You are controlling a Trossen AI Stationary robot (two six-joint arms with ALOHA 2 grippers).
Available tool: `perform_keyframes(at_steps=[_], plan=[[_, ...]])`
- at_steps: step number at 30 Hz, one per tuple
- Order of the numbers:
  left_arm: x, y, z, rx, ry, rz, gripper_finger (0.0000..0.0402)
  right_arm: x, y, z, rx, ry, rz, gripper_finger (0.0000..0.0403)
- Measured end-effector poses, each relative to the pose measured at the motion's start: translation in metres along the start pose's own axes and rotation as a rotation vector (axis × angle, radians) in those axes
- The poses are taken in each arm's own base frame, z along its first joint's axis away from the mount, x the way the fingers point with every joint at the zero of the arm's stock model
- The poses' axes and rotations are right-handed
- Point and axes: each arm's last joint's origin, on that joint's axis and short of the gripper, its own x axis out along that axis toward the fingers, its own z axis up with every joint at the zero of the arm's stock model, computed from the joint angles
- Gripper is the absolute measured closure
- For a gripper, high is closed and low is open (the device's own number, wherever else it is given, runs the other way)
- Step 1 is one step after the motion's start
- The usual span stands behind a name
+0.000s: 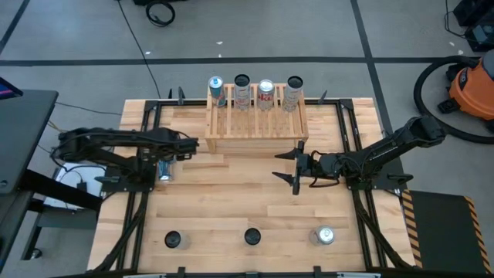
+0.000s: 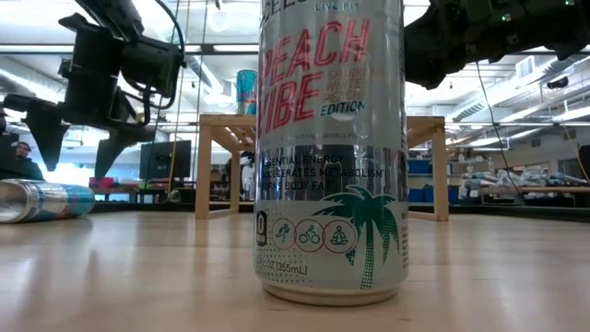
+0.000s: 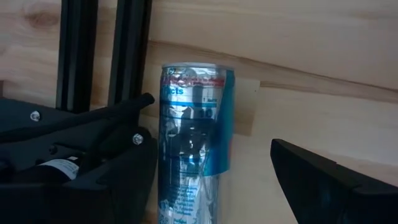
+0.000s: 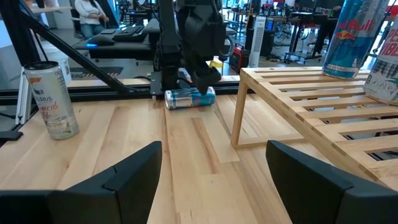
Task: Place canned beverage on shelf
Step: Put the blue soda can on the shelf aligned with the other blue soda cans
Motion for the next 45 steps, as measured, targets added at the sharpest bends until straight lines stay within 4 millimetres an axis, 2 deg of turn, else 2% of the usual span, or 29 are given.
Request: perform_keyframes(at_steps=[4, 13, 23, 37, 41, 45], plan=[[0.013, -0.001, -0.004, 0.005, 0.024, 0.063, 0.0086, 0.0, 0.0, 0.0, 0.0, 0.0, 0.0, 0.0106], [0.022, -0.007, -0.004, 0.005, 0.043, 0.098, 0.0086, 0.0, 0.0, 0.001, 0.003, -0.006, 0.001, 0.0106], [0.048, -0.002, -0.011, 0.01, 0.042, 0.097, 0.0086, 0.0, 0.0, 0.001, 0.003, -0.006, 0.001, 0.0106], [0.048, -0.003, -0.011, 0.123, 0.013, 0.084, 0.0087, 0.0, 0.0, 0.001, 0.003, -0.007, 0.001, 0.0106], [0.048, -0.003, -0.01, 0.122, 0.014, 0.088, 0.0105, 0.0, 0.0, 0.001, 0.003, -0.007, 0.001, 0.0106], [0.049, -0.002, -0.008, 0.109, 0.017, 0.093, 0.0148, 0.0, 0.0, 0.001, 0.003, -0.007, 0.001, 0.0106]])
